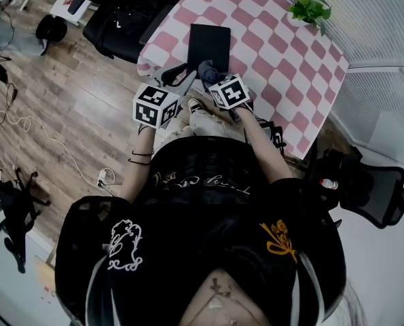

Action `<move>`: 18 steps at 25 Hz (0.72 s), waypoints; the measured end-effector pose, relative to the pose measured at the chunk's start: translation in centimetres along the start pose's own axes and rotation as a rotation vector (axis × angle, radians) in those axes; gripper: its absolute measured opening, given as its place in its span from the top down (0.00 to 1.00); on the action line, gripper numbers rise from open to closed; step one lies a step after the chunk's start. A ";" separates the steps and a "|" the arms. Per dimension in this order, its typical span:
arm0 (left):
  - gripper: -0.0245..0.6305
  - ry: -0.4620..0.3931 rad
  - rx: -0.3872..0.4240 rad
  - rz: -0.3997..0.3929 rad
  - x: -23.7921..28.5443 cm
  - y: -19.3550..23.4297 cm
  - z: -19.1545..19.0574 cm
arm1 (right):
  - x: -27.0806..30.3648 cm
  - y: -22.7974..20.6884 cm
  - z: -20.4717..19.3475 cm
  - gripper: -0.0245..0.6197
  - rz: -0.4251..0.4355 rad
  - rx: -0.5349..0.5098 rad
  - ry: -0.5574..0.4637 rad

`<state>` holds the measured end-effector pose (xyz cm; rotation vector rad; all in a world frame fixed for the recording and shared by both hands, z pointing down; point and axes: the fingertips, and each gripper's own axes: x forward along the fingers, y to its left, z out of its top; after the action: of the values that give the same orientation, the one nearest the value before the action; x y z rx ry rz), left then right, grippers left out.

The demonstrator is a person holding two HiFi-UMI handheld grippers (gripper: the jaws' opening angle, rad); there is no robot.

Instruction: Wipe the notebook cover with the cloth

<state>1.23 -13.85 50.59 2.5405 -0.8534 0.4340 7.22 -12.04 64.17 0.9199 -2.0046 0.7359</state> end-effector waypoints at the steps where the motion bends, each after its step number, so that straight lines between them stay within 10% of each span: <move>1: 0.78 0.002 0.003 -0.003 0.0 -0.1 0.0 | -0.1 0.0 -0.1 0.79 0.004 0.012 0.000; 18: 0.78 0.019 0.009 -0.015 1.7 0.8 0.8 | -2.5 -11.1 5.9 0.79 -0.085 0.107 -0.111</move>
<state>2.14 -15.68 50.80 2.5452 -0.8272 0.4572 14.77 -21.89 60.90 1.1240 -2.0236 0.7654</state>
